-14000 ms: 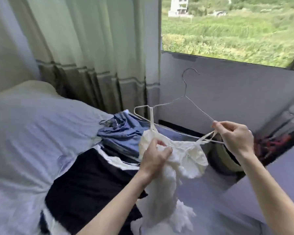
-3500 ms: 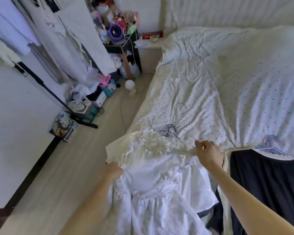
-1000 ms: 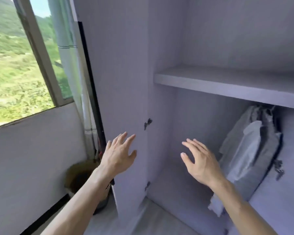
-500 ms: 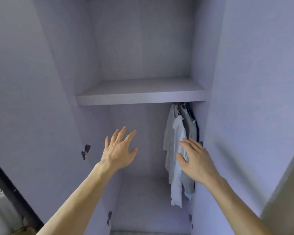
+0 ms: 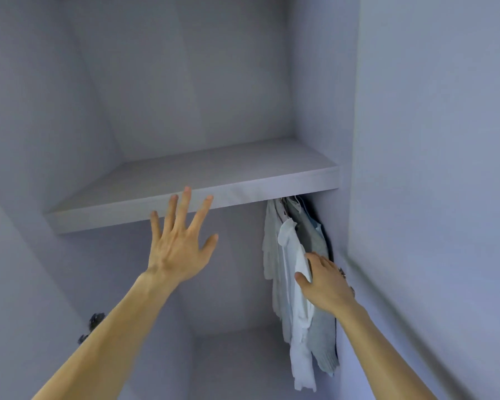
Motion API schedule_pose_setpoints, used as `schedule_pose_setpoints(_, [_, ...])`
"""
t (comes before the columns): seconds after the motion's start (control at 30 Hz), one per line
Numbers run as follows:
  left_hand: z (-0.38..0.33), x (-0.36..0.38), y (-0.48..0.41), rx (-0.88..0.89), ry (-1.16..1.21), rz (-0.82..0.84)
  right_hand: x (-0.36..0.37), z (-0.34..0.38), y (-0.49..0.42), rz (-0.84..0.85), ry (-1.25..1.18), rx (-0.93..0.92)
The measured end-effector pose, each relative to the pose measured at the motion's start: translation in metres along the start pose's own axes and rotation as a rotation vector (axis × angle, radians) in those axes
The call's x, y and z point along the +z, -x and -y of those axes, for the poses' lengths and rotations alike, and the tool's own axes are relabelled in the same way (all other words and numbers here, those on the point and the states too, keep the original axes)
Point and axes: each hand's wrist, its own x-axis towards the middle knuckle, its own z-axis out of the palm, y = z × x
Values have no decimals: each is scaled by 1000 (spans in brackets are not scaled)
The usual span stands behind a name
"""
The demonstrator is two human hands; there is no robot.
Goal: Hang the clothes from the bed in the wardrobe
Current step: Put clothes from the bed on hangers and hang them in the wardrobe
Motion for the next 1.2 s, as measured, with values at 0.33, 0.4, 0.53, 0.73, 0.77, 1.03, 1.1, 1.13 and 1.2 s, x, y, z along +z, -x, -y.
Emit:
schedule_pose_setpoints(0.33, [45, 97, -85, -39, -22, -177, 38, -16, -125, 50, -10, 113])
schedule_pose_setpoints(0.4, [53, 117, -91, 5, -50, -292, 47, -19, -146, 38, 50, 116])
schedule_pose_setpoints(0.53, [60, 141, -106, 27, -17, -501, 51, -18, -181, 71, 219, 138])
schedule_pose_setpoints(0.73, [66, 160, -112, 56, -50, -677, 60, -10, -205, 223, 26, 171])
schedule_pose_setpoints(0.77, [66, 161, -112, 58, -54, -677, 60, -8, -208, 261, -72, 193])
schedule_pose_setpoints(1.03, [65, 159, -112, 33, -77, -659, 61, 10, -222, 270, -685, 435])
schedule_pose_setpoints(1.1, [64, 157, -112, 26, -62, -659, 60, 13, -219, 267, -791, 422])
schedule_pose_setpoints(1.13, [64, 157, -111, 24, -57, -659, 58, 15, -217, 269, -820, 405])
schedule_pose_setpoints(1.2, [63, 155, -112, 22, -56, -654, 54, 18, -214, 290, -885, 375])
